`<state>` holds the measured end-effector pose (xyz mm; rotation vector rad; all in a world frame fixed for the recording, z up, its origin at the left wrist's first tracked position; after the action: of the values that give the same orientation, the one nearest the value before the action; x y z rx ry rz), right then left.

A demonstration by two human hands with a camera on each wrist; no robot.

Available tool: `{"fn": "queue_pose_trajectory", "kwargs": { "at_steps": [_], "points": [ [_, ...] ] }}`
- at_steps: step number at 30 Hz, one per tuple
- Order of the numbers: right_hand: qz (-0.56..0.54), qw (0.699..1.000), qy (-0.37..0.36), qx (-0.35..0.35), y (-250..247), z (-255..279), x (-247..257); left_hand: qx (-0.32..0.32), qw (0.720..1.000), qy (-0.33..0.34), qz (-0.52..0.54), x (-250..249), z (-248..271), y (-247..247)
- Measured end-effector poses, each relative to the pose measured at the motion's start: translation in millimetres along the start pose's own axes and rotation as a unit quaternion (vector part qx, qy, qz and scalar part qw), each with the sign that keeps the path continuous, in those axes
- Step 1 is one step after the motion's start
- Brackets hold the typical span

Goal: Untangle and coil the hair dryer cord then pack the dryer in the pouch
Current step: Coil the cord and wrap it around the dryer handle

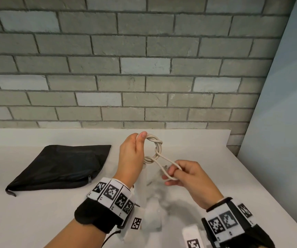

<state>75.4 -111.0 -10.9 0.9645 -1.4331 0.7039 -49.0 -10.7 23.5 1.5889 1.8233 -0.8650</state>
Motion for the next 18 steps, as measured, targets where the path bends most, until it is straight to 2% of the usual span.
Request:
{"fn": "queue_pose_trajectory", "kwargs": {
  "at_steps": [2,5,7,10,13,18],
  "points": [
    [-0.096,0.995,0.016,-0.004,-10,3,-1,0.005,1.0,-0.007,0.003,-3,1,4],
    [-0.235,0.972,0.019,-0.007,-15,6,-3,0.011,1.0,-0.024,0.008,-3,0,7],
    [-0.296,0.955,0.024,-0.003,-14,7,-4,0.015,1.0,-0.026,0.009,-3,0,8],
    [-0.352,0.934,0.046,0.042,-13,7,-7,0.017,0.999,-0.028,0.006,-2,-1,10],
    [-0.334,0.936,0.071,0.079,-19,8,-10,0.01,0.999,-0.047,0.004,3,-6,8],
    [-0.19,0.969,0.096,0.124,-39,13,-13,0.003,0.998,-0.065,-0.004,10,-13,6]
  ]
}}
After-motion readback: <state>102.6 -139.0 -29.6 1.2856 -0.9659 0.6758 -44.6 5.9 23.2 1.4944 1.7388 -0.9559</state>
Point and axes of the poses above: each hand's wrist, its own z-axis away from the middle knuckle, its own y-axis out of the palm, x = y × z, the point moved 2 cm from there along -z, towards the middle knuckle, and after that the axes turned 12 degrees about -x, right-handed, at the moved point
